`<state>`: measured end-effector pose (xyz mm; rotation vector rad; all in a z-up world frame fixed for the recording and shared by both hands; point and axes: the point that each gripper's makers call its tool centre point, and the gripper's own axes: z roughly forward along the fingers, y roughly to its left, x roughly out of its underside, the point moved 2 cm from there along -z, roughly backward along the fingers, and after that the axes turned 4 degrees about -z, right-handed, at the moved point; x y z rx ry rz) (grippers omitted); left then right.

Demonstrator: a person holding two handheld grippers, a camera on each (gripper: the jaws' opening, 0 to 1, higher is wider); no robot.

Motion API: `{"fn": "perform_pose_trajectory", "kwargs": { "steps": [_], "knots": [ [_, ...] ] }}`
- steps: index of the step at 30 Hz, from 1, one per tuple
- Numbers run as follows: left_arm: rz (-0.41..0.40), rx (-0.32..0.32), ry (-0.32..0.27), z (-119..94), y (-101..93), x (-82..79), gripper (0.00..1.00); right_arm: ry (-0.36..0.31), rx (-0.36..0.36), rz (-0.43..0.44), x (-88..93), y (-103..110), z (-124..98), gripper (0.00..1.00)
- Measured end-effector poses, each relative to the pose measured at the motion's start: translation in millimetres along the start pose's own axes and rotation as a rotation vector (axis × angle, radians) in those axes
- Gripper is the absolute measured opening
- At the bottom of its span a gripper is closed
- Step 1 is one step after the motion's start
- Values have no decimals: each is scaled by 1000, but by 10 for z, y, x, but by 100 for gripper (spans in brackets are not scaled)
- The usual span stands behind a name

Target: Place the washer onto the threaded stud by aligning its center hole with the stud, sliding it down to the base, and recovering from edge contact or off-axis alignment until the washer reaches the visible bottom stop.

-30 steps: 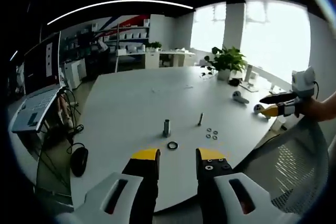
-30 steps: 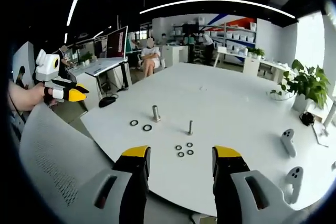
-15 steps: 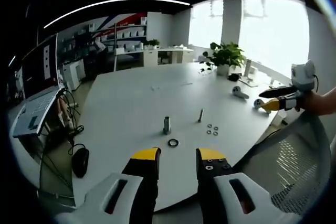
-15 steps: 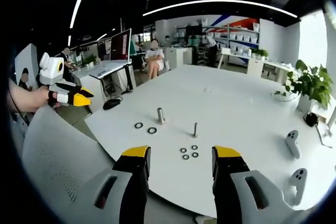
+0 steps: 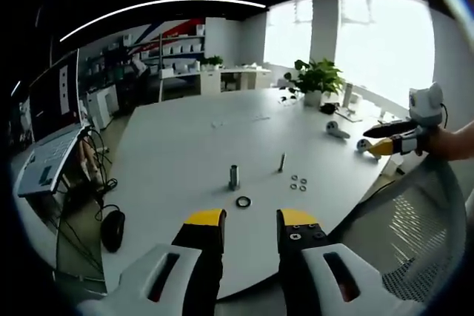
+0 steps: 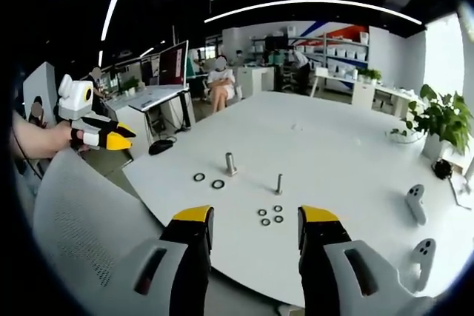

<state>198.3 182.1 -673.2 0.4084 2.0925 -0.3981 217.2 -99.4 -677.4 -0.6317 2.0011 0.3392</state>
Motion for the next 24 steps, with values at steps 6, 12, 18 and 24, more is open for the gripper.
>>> {"fn": "perform_pose_trajectory", "kwargs": {
  "steps": [6,12,18,24],
  "knots": [
    [2,-8,1,-8,11,9,26,12,15,-39,12,1,9,52],
    [2,-1,8,1,5,17,26,13,-2,-17,16,16,4,49],
    [2,-8,5,-5,16,19,26,15,-12,-16,20,39,11,48],
    [4,-6,8,2,14,20,26,13,-22,-11,17,54,14,48]
  ]
}}
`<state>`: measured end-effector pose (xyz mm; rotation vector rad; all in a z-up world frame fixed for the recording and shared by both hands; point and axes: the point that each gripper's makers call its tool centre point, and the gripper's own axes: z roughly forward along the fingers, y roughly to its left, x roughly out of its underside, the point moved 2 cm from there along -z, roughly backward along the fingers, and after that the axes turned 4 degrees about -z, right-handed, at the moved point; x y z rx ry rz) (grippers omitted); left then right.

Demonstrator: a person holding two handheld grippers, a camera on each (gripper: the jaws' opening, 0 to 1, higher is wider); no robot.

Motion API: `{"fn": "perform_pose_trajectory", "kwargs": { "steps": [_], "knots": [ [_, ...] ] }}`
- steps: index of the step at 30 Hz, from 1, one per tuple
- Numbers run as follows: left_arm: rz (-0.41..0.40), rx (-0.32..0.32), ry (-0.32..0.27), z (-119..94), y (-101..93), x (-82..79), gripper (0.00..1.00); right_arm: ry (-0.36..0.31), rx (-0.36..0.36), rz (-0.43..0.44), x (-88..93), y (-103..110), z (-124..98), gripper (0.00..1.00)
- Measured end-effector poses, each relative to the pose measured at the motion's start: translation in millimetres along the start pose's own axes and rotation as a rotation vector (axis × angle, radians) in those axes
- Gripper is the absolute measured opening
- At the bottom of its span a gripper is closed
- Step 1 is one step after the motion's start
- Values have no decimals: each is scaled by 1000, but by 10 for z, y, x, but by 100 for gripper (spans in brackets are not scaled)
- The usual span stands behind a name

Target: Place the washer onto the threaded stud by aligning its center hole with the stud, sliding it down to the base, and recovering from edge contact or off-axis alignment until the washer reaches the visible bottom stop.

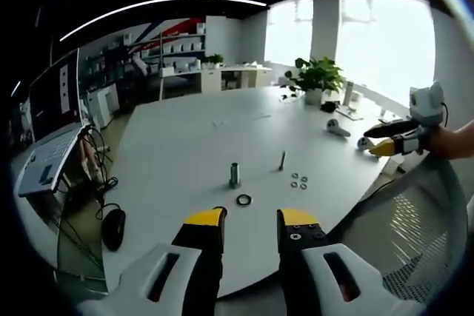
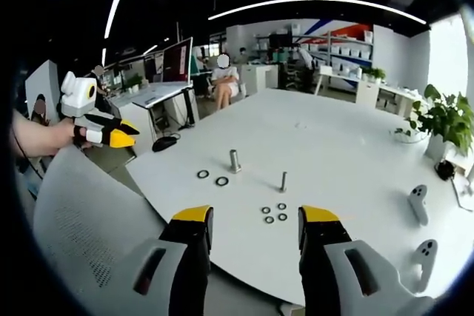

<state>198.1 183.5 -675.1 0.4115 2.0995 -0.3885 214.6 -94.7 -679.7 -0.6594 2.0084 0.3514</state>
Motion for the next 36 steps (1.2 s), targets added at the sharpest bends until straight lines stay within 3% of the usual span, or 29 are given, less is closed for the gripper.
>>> {"fn": "perform_pose_trajectory", "kwargs": {
  "steps": [22,27,33,36],
  "knots": [
    [9,-6,26,16,-2,36,26,-18,-8,14,-29,5,-14,48],
    [2,-37,-7,-19,54,-29,27,-14,-14,13,-23,10,-10,48],
    [-1,-18,37,19,33,26,29,-18,-8,13,-27,1,-23,48],
    [-21,-4,98,50,41,100,29,-18,-10,17,-29,2,-20,48]
  ]
}}
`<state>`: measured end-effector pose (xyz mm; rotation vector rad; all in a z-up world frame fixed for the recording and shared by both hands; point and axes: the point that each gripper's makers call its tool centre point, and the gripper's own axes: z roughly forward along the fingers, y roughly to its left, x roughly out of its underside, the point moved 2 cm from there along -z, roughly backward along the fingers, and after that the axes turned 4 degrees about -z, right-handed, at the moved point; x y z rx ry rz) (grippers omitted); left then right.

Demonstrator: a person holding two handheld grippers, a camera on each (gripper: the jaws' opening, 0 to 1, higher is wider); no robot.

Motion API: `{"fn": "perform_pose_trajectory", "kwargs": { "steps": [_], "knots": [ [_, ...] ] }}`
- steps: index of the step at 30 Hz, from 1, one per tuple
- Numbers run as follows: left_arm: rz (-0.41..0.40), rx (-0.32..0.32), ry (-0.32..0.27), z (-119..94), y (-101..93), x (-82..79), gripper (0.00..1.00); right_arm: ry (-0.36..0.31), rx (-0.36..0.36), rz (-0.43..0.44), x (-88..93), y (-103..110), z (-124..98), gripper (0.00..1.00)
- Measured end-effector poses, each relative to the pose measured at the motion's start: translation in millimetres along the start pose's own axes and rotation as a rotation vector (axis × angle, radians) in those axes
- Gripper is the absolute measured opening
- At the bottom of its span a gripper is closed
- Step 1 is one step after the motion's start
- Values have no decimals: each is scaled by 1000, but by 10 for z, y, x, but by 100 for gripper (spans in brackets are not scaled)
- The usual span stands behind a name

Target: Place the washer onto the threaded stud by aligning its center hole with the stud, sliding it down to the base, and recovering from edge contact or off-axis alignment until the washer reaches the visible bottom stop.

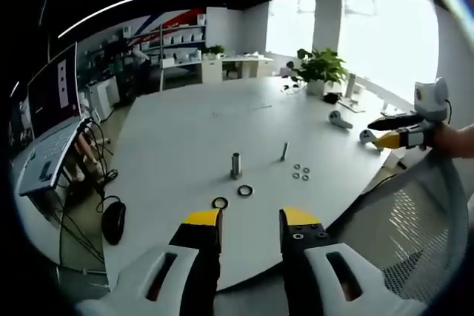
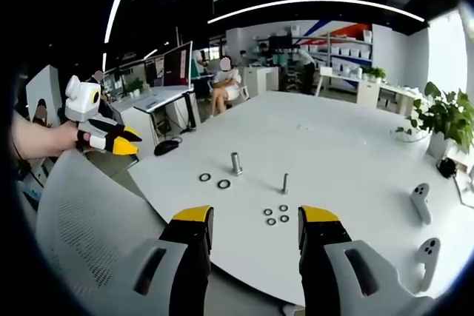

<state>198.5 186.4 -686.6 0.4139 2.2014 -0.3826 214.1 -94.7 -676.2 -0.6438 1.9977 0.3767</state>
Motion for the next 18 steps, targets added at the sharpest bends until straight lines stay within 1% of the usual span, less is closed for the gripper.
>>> {"fn": "perform_pose_trajectory", "kwargs": {
  "steps": [2,3,6,10,15,18],
  "knots": [
    [-11,11,33,20,13,36,29,3,-5,-3,4,10,1,48],
    [-15,11,59,26,29,62,29,3,-4,-6,4,9,-2,48],
    [18,0,81,42,82,62,29,1,-3,2,0,0,-5,48],
    [40,2,82,72,117,27,29,-2,-5,2,-2,6,-7,48],
    [70,7,121,198,185,18,31,-2,-15,0,-4,17,0,48],
    [92,13,133,288,221,-10,31,-3,-19,0,-6,23,1,48]
  ]
}}
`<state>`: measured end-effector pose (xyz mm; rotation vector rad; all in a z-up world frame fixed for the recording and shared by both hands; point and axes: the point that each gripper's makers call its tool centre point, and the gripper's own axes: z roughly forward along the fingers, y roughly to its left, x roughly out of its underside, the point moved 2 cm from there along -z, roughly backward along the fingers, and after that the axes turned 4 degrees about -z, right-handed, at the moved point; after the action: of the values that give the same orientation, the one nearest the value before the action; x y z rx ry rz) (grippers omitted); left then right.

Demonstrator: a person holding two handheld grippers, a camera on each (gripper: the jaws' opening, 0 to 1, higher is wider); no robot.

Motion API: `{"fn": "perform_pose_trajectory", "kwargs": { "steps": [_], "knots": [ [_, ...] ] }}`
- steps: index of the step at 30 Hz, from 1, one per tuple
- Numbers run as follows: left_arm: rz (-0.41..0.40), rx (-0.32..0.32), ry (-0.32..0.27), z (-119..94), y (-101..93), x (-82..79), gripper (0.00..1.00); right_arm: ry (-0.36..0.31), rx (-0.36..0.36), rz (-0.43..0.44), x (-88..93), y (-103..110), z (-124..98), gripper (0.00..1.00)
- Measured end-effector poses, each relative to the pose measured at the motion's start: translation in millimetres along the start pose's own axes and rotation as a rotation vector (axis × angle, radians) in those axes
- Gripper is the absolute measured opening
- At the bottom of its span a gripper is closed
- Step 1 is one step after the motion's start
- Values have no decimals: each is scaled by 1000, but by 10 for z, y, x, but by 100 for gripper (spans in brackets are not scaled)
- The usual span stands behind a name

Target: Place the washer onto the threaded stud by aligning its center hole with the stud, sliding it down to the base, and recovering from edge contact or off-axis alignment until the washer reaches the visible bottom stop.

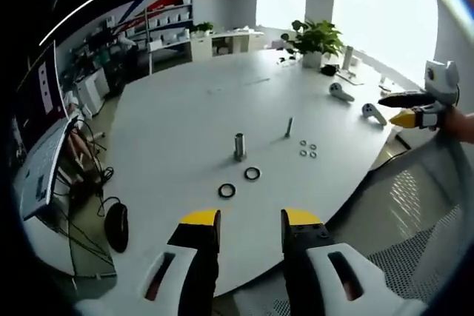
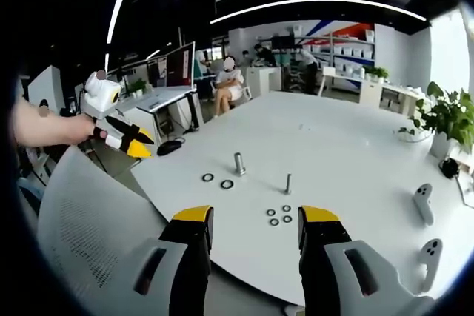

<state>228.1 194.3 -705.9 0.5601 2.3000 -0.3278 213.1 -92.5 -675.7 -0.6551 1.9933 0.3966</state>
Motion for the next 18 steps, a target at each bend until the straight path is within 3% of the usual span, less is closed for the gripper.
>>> {"fn": "perform_pose_trajectory", "kwargs": {
  "steps": [11,18],
  "knots": [
    [92,9,92,341,99,87,31,-9,1,11,-12,-9,-4,48],
    [88,12,142,531,177,137,32,-8,1,12,-8,-11,-4,48]
  ]
}}
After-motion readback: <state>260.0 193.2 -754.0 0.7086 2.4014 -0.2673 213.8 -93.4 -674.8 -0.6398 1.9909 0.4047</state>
